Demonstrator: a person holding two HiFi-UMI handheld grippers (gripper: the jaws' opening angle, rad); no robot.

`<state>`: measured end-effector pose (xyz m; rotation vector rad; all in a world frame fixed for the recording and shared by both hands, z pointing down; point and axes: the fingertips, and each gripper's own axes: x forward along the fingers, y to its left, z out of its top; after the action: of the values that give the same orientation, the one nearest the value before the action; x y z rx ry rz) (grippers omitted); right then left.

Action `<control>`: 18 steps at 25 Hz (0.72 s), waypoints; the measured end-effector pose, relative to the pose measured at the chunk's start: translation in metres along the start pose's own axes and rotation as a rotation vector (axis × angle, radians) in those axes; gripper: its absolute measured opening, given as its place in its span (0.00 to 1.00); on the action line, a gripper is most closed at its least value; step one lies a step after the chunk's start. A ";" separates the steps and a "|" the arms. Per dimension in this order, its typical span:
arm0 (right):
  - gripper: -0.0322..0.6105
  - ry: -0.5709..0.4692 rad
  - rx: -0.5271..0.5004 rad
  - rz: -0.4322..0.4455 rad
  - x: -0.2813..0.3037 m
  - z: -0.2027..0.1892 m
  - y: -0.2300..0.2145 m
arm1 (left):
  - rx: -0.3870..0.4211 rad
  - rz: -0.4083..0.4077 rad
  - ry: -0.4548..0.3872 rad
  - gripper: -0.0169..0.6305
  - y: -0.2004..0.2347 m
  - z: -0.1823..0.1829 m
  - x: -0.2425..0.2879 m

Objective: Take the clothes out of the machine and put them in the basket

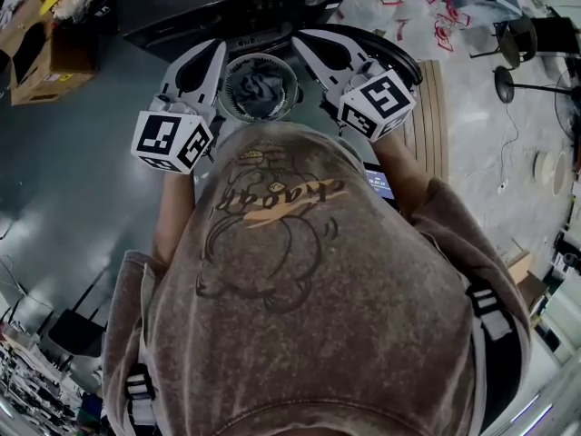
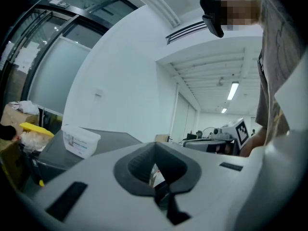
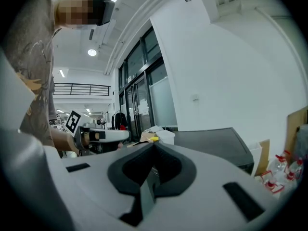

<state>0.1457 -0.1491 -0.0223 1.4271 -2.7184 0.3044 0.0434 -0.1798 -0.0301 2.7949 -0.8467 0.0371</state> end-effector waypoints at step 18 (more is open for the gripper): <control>0.05 -0.002 0.036 -0.008 0.006 -0.003 -0.022 | -0.019 -0.007 0.021 0.03 0.002 -0.004 0.018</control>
<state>0.1601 -0.1660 -0.0155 1.4475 -2.7217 0.3535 0.0574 -0.1910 -0.0243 2.7750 -0.8278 0.0572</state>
